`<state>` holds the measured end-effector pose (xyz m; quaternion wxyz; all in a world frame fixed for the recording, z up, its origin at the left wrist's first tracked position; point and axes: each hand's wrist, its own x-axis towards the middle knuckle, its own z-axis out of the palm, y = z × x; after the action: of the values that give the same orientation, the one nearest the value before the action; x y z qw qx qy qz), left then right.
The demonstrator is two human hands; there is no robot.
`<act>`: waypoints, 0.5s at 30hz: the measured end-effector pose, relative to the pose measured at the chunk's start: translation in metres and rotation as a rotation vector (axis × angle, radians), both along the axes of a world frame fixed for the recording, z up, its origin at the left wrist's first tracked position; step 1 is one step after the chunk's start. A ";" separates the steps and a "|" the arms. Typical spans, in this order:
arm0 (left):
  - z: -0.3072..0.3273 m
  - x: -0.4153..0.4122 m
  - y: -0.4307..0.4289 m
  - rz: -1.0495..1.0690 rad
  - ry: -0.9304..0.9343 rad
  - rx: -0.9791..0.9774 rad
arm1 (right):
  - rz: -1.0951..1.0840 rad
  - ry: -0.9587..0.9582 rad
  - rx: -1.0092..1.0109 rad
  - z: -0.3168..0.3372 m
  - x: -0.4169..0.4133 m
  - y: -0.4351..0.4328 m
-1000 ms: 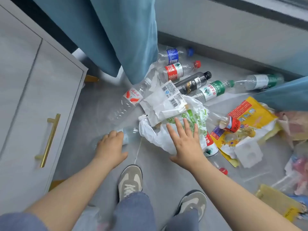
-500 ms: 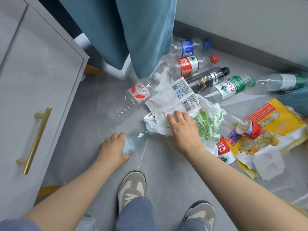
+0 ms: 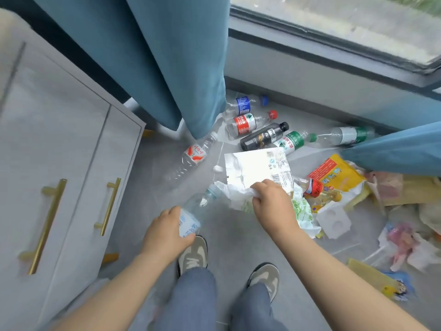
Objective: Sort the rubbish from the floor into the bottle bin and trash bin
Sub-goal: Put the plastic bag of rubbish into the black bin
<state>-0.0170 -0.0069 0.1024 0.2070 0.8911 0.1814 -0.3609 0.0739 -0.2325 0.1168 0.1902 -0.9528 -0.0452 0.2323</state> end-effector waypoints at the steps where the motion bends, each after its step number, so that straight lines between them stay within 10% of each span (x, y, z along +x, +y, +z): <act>1: 0.020 0.001 -0.003 0.034 -0.011 -0.024 | -0.059 -0.006 0.013 0.021 -0.001 -0.004; 15: 0.343 0.078 -0.063 -0.059 -0.208 -0.152 | -0.581 -0.189 0.126 0.347 -0.008 -0.056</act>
<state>0.0611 -0.0698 0.4450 0.2809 0.9104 0.1047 -0.2851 0.0660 -0.2884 0.4635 0.3023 -0.9296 0.1971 0.0755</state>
